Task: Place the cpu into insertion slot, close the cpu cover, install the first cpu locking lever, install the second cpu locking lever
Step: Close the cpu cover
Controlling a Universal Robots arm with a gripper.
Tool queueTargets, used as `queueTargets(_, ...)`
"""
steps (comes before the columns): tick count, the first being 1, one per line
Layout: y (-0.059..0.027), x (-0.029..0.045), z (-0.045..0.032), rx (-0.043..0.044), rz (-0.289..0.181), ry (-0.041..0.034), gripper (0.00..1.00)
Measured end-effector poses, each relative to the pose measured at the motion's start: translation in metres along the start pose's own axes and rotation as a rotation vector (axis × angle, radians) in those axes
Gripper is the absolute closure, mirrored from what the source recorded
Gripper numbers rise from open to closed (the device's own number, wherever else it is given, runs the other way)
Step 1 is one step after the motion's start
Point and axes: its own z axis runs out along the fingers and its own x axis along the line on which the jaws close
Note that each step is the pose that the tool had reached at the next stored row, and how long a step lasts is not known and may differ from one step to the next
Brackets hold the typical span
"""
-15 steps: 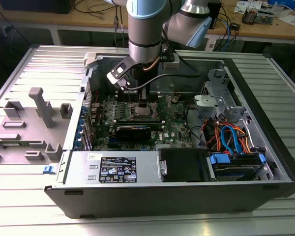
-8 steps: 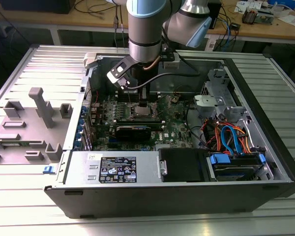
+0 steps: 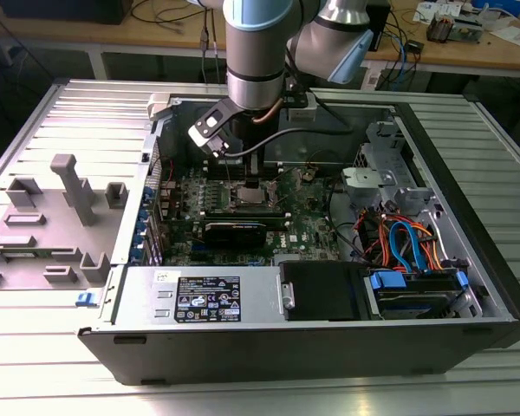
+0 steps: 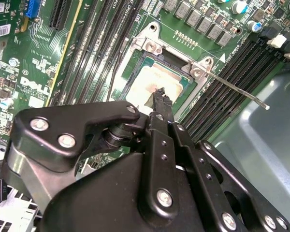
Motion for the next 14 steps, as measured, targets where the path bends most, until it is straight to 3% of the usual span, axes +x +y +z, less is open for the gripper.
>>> queueTargets(14,0.0037,0.0000,-0.0019,-0.0001,0.000,0.0001,0.89)
